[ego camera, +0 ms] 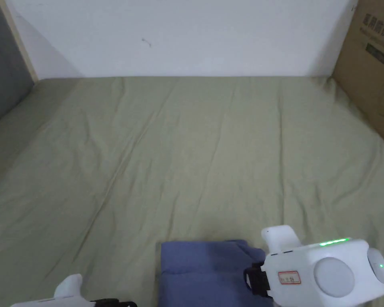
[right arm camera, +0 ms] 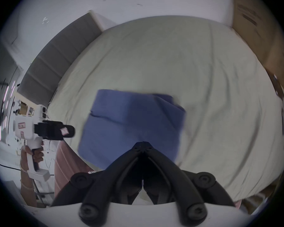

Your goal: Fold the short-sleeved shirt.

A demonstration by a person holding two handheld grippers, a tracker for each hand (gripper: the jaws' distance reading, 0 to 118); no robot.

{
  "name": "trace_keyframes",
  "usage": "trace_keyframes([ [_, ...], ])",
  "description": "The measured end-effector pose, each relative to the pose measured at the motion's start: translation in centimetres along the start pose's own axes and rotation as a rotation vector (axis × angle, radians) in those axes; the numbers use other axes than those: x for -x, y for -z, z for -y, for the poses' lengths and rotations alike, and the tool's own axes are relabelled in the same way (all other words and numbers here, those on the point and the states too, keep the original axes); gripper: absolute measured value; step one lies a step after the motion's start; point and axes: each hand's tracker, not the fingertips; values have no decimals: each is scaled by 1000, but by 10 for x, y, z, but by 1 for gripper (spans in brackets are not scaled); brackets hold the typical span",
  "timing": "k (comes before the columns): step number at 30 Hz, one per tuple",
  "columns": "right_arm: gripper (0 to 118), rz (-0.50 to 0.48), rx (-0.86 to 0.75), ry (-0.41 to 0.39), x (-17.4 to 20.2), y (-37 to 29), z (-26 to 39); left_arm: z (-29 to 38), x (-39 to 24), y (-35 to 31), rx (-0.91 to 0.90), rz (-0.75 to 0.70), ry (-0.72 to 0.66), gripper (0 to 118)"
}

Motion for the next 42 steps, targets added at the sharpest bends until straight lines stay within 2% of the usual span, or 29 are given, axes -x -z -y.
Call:
trace_keyframes([
  [2, 0, -38, -19, -28, 9, 10, -9, 10, -12, 3, 0, 19, -18, 0],
  [4, 0, -46, -2, -15, 13, 27, -15, 11, -9, 8, 4, 30, -29, 0],
  [7, 0, 50, 105, -24, 6, 66, -9, 11, -5, 17, 20, 41, -29, 0],
  [8, 0, 65, 147, -24, 3, 78, -5, 11, -5, 19, 30, 44, -25, 3],
  [10, 0, 10, 110, 71, -1, 78, 0, 7, 7, 24, 42, 49, -23, 20],
  [11, 0, 1, 86, 110, -2, 74, 0, 7, 7, 24, 46, 49, -12, 38],
  [13, 0, -11, 98, 106, -6, 74, -3, 7, 4, 22, 48, 71, -5, 83],
  [14, 0, -19, 104, 103, -8, 74, -4, 4, 3, 26, 63, 96, -11, 98],
  [16, 0, -25, 100, 114, -10, 73, -2, -2, 2, 33, 70, 215, -48, 102],
  [17, 0, -24, 98, 119, -10, 73, -1, -5, -4, 35, 68, 259, -61, 110],
  [18, 0, -23, 97, 121, -10, 74, -1, -9, -6, 42, 63, 272, -71, 112],
  [21, 0, -20, 96, 117, -11, 74, -1, -25, -11, 74, 145, 236, -35, 112],
  [25, 0, -28, 90, 137, -14, 74, 1, -38, -24, 102, 180, 340, -49, 112],
  [27, 0, -36, 85, 160, -15, 74, 3, -38, -25, 125, 257, 387, -5, 110],
  [28, 0, -38, 85, 169, -16, 74, 2, -38, -28, 130, 273, 341, 4, 103],
  [29, 0, -40, 84, 175, -16, 74, 2, -42, -30, 128, 266, 290, 27, 79],
  [30, 0, -40, 82, 175, -16, 73, 2, -44, -33, 125, 258, 241, 84, 40],
  [31, 0, -34, 81, 172, -14, 71, 2, -44, -32, 126, 262, 161, 116, 25],
  [33, 0, -26, 72, 163, -10, 68, 0, -45, -20, 128, 291, 278, -65, 25],
  [36, 0, 32, 19, 123, -4, 56, -2, -42, -32, 119, 273, 227, 43, 25],
  [40, 0, 39, -71, 152, 0, 36, -8, -50, -47, 100, 274, 157, 111, 25],
  [42, 0, 59, -108, 143, 1, 26, -11, -73, -35, 87, 249, 90, 155, 25],
])
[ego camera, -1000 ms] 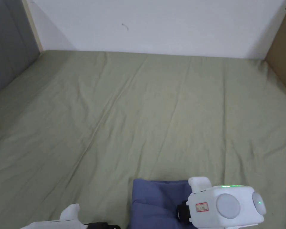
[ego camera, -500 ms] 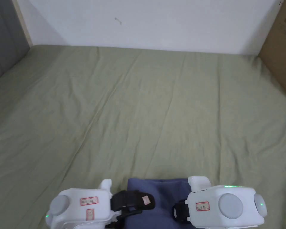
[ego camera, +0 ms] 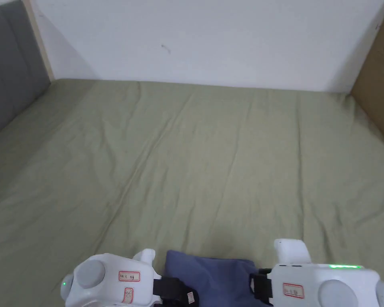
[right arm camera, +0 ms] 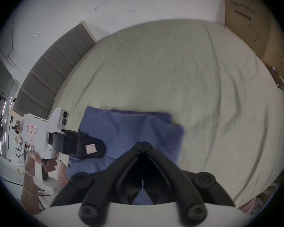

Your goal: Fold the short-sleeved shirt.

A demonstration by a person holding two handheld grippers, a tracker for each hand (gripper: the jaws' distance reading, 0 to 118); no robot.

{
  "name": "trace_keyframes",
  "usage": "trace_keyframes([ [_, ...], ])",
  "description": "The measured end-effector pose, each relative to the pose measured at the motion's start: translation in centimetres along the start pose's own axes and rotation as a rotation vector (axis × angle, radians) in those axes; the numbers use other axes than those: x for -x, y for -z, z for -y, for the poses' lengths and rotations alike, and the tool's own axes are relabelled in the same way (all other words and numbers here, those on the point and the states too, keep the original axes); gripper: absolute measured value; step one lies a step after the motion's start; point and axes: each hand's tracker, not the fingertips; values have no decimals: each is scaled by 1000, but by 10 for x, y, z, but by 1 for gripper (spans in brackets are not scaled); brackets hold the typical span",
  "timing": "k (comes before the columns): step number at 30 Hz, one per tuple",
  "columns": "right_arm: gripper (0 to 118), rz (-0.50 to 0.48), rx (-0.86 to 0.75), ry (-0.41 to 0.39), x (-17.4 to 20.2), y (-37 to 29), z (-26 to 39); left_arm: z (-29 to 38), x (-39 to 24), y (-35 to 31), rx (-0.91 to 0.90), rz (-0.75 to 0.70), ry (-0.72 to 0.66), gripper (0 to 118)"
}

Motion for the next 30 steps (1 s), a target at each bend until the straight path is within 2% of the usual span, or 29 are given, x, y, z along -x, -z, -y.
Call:
trace_keyframes([
  [7, 0, 11, -13, -5, 5, -8, -6, -34, 32, -109, -77, -372, 88, 25],
  [14, 0, 20, 43, 2, 6, 4, 2, -64, 90, -206, -86, -1011, 118, 25],
  [17, 0, 31, 63, -4, 11, 7, 2, -73, 112, -225, -60, -1294, 185, 25],
  [18, 0, 34, 68, -7, 12, 8, 2, -75, 120, -227, -43, -1396, 236, 27],
  [19, 0, 34, 71, -8, 13, 8, 2, -76, 126, -228, -31, -1463, 275, 34],
  [20, 0, 35, 75, -10, 14, 9, 2, -78, 134, -229, -14, -1527, 311, 52],
  [21, 0, 35, 79, -11, 14, 10, 2, -79, 138, -232, -5, -1568, 326, 64],
  [25, 0, 29, 88, -23, 16, 10, 2, -77, 136, -247, -137, -1666, 300, 68],
  [28, 0, 20, 101, -30, 18, 12, 3, -74, 122, -256, -169, -1600, 289, 71],
  [30, 0, 15, 102, -28, 16, 12, 6, -70, 107, -258, -213, -1456, 230, 66],
])
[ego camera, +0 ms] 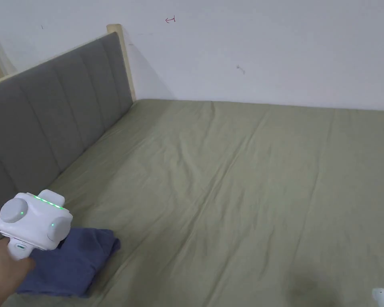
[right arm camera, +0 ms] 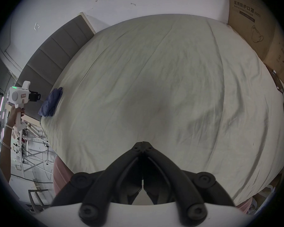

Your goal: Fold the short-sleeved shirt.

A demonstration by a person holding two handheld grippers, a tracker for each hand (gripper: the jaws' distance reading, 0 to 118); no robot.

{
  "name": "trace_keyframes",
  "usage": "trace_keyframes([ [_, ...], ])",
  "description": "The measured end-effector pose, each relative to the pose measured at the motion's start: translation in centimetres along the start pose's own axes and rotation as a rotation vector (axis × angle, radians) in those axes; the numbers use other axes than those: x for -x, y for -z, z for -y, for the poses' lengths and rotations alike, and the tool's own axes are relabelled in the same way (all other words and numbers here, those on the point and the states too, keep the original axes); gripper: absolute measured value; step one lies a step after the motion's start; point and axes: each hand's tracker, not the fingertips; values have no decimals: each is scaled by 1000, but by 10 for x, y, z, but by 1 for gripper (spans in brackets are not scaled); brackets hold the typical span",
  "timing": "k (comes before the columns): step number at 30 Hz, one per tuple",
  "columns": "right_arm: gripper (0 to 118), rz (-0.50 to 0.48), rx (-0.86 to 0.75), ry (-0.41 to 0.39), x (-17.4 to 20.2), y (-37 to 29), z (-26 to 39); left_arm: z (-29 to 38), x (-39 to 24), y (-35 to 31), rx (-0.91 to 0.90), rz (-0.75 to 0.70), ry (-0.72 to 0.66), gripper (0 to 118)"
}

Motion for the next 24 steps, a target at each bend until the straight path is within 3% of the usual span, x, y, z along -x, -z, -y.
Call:
trace_keyframes([
  [1, 0, -6, 2, 1, 0, 0, 1, 0, -2, -9, -7, 57, -45, 56],
  [2, 0, -12, 3, 0, 0, -1, 2, 2, -5, -19, -17, 125, -86, 34],
  [3, 0, -13, 1, -1, 0, -3, 4, 3, -10, -30, -43, 212, -119, 25],
  [4, 0, -14, -1, -1, -1, -4, 5, 6, -15, -41, -58, 277, -157, 25],
  [5, 0, -16, -3, 0, -2, -6, 6, 7, -24, -54, -69, 345, -197, 0],
  [7, 0, -19, -13, 1, -7, -11, 8, 14, -43, -77, -122, 486, -256, 0],
  [10, 0, -15, -35, 9, -15, -21, 11, 22, -76, -125, -174, 601, -194, 0],
  [15, 0, 7, -106, 24, -32, -43, 16, 34, -119, -205, -313, 580, -210, 0],
  [24, 0, 158, -415, -41, -35, -114, 11, 58, -178, -323, -594, 541, -233, 0],
])
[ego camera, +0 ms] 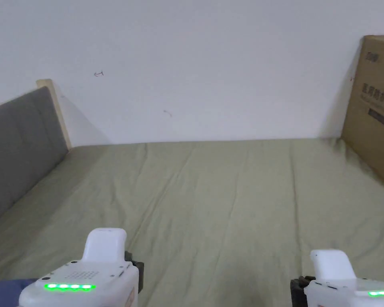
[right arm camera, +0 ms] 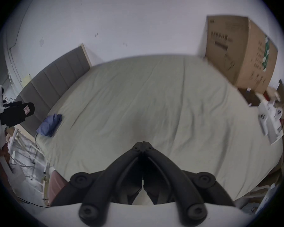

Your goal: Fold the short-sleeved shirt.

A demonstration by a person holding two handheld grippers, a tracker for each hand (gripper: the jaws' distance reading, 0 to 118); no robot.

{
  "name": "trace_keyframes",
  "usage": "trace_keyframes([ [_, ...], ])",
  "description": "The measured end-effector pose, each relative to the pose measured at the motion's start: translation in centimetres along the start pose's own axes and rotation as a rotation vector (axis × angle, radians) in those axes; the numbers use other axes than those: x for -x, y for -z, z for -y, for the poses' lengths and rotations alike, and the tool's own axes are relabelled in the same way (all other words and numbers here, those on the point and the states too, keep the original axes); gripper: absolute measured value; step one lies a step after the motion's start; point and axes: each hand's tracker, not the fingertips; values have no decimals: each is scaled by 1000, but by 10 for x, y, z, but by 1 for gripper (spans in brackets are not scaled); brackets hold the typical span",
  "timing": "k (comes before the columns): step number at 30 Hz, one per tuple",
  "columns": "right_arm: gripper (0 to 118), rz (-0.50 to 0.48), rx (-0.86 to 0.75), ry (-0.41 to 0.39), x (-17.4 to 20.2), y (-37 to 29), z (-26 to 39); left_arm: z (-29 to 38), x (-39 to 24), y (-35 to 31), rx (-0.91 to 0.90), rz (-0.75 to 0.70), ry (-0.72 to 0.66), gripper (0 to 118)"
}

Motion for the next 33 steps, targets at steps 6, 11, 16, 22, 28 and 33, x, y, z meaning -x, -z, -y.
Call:
trace_keyframes([
  [6, 0, 73, -240, -17, 0, -54, -14, -12, -36, -43, -199, -12, -45, 0],
  [11, 0, 168, -431, -42, 10, -94, -20, -15, -54, -75, -368, -29, -25, 0],
  [16, 0, 214, -507, -61, 14, -106, -20, -16, -65, -78, -389, -17, 17, 0],
  [22, 0, 214, -511, -56, 11, -102, -18, -14, -68, -75, -408, -27, -3, 0],
  [28, 21, 206, -517, -47, 6, -95, -22, -14, -67, -72, -423, -46, 27, 17],
  [33, 79, 204, -522, -34, 5, -92, -23, -17, -66, -67, -385, 4, 0, 96],
])
